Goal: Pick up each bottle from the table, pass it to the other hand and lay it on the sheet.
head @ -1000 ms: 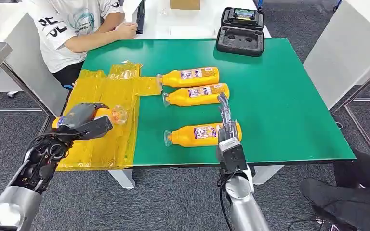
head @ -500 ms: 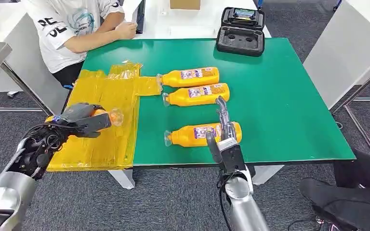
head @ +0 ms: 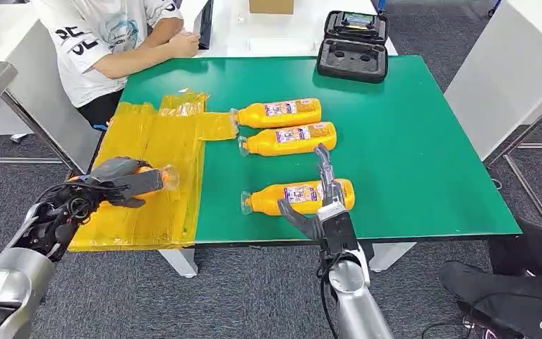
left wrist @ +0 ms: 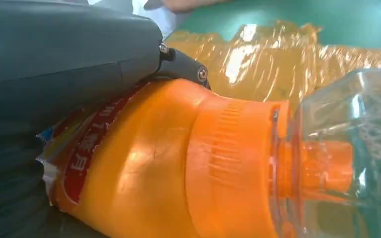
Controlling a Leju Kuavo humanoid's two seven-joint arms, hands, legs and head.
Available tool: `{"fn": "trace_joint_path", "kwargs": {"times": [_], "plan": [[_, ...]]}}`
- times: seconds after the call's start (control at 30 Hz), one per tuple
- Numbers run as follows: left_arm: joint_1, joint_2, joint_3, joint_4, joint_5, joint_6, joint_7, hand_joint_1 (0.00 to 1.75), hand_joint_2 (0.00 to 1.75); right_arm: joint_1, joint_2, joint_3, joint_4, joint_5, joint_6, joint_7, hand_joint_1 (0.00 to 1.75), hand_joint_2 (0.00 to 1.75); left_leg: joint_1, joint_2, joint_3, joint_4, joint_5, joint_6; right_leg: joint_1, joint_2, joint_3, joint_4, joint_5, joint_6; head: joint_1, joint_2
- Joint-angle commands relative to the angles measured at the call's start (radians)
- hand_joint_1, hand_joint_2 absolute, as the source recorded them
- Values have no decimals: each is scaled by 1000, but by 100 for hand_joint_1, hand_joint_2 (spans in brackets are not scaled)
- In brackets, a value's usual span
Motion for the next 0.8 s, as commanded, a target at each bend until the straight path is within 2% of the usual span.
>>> {"fn": "trace_joint_path", "kwargs": {"times": [0.03, 0.3, 0.8], "plan": [[-85, -15, -66, 191, -30, -38, 2, 175, 175, -38, -5, -4, 81, -2, -9, 9, 0, 175, 2, -1, 0, 0, 0, -1, 2, -1, 1, 0, 0, -1, 0, 0], [-85, -32, -60, 215, -37, -37, 13, 175, 175, -37, -6, -1, 74, -4, -12, 14, 0, 175, 2, -1, -1, 1, 1, -1, 2, -1, 0, 0, 1, -2, 0, 0], [-88, -16, -67, 231, -68, -68, 17, 175, 175, -43, -3, 7, 82, -3, -16, 29, 0, 175, 1, 0, -1, 1, 0, -1, 1, 0, 0, 0, 0, -1, 0, 0]]}}
